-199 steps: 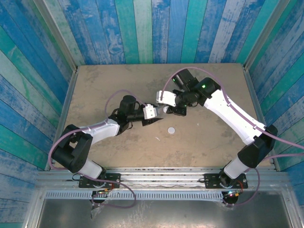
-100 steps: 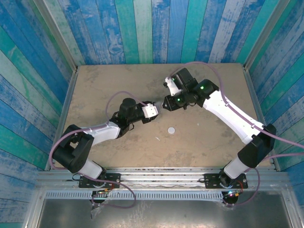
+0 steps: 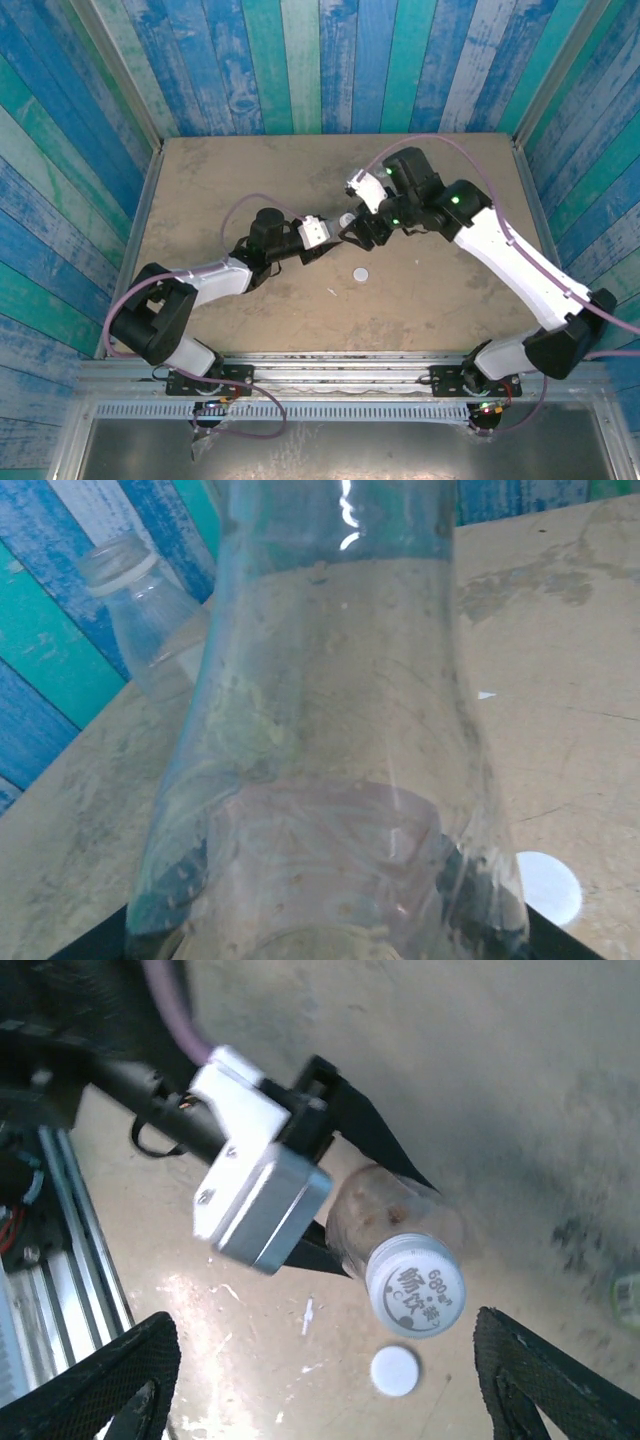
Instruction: Screw on the bottle caps
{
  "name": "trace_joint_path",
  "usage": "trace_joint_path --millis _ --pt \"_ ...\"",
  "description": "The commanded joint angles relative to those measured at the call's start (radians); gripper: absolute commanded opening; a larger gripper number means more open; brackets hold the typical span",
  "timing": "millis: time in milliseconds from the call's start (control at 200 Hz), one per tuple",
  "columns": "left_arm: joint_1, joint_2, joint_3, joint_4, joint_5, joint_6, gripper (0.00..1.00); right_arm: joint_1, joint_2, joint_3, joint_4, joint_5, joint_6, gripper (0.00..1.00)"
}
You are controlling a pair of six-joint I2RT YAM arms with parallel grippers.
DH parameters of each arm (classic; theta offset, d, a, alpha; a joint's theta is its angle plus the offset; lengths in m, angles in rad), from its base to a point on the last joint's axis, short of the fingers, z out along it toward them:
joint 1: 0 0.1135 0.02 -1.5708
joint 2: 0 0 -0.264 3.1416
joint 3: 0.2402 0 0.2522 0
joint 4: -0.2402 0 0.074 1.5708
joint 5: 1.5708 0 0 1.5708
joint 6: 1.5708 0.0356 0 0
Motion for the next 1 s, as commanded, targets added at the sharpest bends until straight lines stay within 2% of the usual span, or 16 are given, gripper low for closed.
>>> trace_joint_path --millis 0,135,361,501,686,806,997 --pt "0.001 -0.094 0.005 -0.032 0.087 -0.045 0.43 -0.014 -0.077 -0.099 0.136 -0.142 -0.287 0.78" --pt "0.010 -0.113 0.026 -0.036 0.158 -0.074 0.43 -0.068 -0.113 -0.157 0.279 -0.265 -0.367 0.73" --pt "0.020 -0.122 0.117 -0.145 0.359 -0.065 0.43 -0.145 -0.072 -0.107 0.276 -0.537 -0.439 0.63" --pt "0.021 -0.103 0.147 -0.143 0.425 -0.082 0.43 -0.160 -0.053 -0.084 0.226 -0.667 -0.479 0.58" --pt "0.020 -0.093 0.179 -0.136 0.492 -0.098 0.43 -0.160 -0.032 -0.070 0.186 -0.693 -0.505 0.53" --pt "0.020 -0.098 0.181 -0.136 0.508 -0.097 0.43 -0.162 -0.015 -0.064 0.174 -0.682 -0.515 0.52" --pt "0.020 -0.107 0.175 -0.146 0.510 -0.094 0.43 -0.163 0.001 -0.051 0.158 -0.682 -0.520 0.43"
